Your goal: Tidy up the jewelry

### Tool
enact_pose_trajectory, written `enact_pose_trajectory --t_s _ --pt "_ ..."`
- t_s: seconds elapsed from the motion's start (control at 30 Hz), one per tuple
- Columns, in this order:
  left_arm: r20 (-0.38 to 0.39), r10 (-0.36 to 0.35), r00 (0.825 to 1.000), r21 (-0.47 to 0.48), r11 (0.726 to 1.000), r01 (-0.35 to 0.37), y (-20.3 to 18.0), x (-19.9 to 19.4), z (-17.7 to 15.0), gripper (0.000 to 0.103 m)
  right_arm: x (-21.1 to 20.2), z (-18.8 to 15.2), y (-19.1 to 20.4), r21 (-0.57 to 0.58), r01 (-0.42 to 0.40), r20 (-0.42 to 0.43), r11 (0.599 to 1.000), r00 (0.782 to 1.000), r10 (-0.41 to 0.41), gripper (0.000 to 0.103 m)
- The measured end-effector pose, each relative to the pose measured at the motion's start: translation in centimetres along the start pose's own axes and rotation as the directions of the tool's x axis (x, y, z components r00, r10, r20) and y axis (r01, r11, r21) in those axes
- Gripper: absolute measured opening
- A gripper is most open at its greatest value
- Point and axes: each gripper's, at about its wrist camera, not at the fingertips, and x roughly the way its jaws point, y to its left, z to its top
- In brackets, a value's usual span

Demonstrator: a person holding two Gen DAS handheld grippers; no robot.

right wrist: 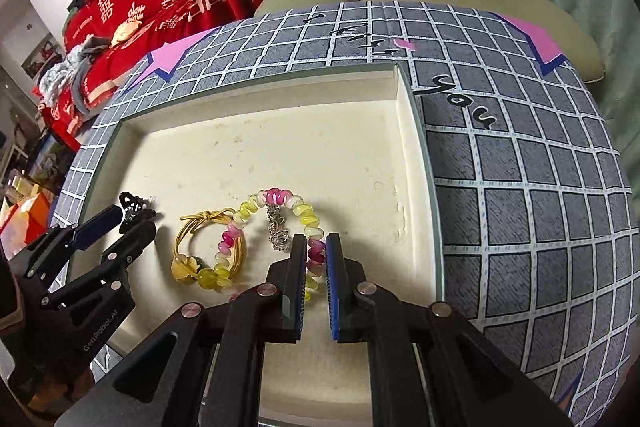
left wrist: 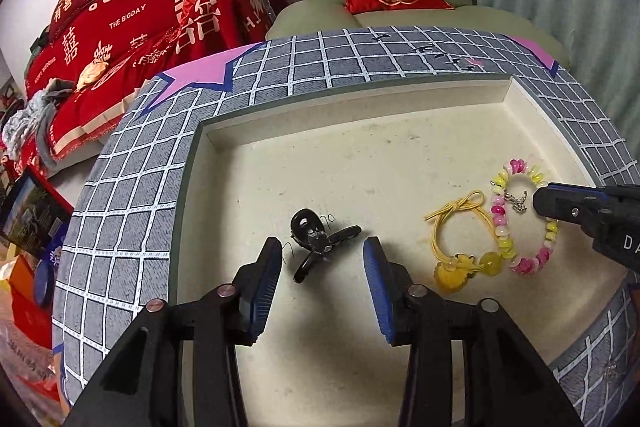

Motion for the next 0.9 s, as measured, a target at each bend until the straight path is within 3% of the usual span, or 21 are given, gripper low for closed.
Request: enact_pose_trajectory --t_s 0.13,0.23,0.3,0.37,0.4,0.43,0.63,0.83,0.9 --pt "0.005 0.018 1.000 0.015 1.000 -0.018 -0.2 -0.2 0.0 0.052 0.4 0.0 -0.1 0.006 0.003 -0.005 1.000 1.000 -0.003 0.012" --pt "0.012 0.022 1.000 0.014 1.000 -0.022 -0.3 -0.4 0.1 0.052 0.4 0.2 -0.1 0.011 -0.002 -0.002 1.000 1.000 0.002 0.027" --pt "0.016 0.016 1.000 0.007 1.000 -0.016 -0.2 -0.6 0.1 0.052 0.1 0.2 0.0 0.010 -0.016 0.014 1.000 1.000 0.016 0.045" --pt "0.017 0.017 1.000 0.001 1.000 -0.017 -0.1 -0.7 0.1 0.071 -0.5 0.3 0.0 0.013 -0.034 0.033 0.999 0.999 0.033 0.046" --pt "0.024 0.020 0.999 -0.004 1.000 -0.020 -0.1 -0.9 0.1 0.095 -0.8 0.4 -0.1 0.020 -0.043 0.045 0.999 0.998 0.042 0.047" --pt "0.050 0.031 0.998 -0.007 1.000 -0.031 0.0 -1.3 0.1 0.101 -1.1 0.4 -0.2 0.028 -0.054 0.056 0.998 0.997 0.053 0.047" --pt "0.077 0.022 0.997 -0.015 1.000 -0.021 0.3 -2.6 0.6 0.101 -3.3 0.6 -0.7 0.070 -0.101 0.114 0.992 0.989 0.093 0.048" --pt "0.125 0.014 0.992 -0.036 0.999 -0.009 0.9 -5.0 0.2 0.103 -5.8 0.0 -1.3 0.100 -0.143 0.158 0.985 0.979 0.126 0.066" --pt "0.147 0.005 0.989 -0.034 0.999 0.000 1.1 -6.4 -0.3 0.103 -6.7 -0.3 -1.4 0.103 -0.163 0.172 0.981 0.975 0.144 0.083"
